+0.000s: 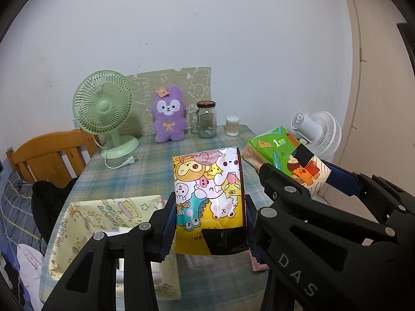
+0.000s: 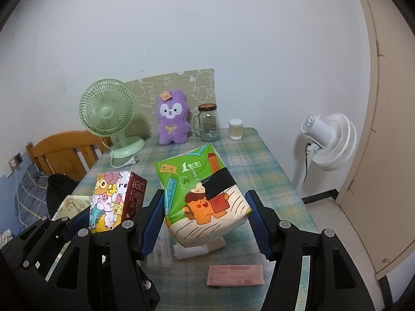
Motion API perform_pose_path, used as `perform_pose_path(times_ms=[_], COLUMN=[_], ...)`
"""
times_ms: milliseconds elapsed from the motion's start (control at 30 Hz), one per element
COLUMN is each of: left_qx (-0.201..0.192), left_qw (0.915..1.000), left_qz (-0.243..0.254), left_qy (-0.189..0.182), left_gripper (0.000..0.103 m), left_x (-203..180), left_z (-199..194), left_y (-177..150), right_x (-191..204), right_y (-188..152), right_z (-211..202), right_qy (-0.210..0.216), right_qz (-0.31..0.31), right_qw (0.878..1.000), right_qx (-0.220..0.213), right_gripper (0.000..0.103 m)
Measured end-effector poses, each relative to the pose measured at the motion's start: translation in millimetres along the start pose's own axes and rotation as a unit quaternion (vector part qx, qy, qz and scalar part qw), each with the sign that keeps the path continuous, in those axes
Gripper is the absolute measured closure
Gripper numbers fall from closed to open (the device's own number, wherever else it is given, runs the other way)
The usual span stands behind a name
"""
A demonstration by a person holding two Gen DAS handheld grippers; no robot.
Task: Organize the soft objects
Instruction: 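Carry the yellow pack and green pack over the patterned box with both tools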
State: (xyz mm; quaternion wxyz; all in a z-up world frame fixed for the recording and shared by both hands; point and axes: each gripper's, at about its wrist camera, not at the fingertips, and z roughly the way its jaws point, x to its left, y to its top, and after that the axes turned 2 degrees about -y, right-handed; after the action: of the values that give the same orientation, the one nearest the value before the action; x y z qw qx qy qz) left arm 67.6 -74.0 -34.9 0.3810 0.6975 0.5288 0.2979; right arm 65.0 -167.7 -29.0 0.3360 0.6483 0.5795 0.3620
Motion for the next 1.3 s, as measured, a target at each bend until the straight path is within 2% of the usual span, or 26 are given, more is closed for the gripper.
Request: perform_pose_path(times_ms=[233, 600, 1000, 1300], left_qx=[-0.015, -0.011, 0.012, 0.048], left_qw=[0.9998, 0.9996, 0.9987, 0.9967], left_qz=[-0.007, -0.021, -0.037, -0.052], left_qy=[0.007, 0.017, 0.031, 0.039], left_gripper=[0.055, 0.055, 0.055, 0.055], left_x=[21.3, 54.9, 92.2, 109.3], left_z=[-8.3, -6.0, 5.6, 22.3], left_y=[5.3, 1.1, -11.6, -28.8], right_x=[19.9, 55.5, 93.6, 110.5], right_y=[7.8, 8.6, -2.3, -20.4], right_z=[-1.5, 12.0, 36.8, 59.2], right_qy=[0.014, 0.042, 0.070, 0.077], right_qz=[-0.004, -0.022, -0.038, -0.048], right_qw=[1.000, 0.999, 0.997, 0.994], right_qx=[-0.010, -0.006, 0.016, 0.054], right_gripper=[0.038, 0.038, 0.038, 0.038])
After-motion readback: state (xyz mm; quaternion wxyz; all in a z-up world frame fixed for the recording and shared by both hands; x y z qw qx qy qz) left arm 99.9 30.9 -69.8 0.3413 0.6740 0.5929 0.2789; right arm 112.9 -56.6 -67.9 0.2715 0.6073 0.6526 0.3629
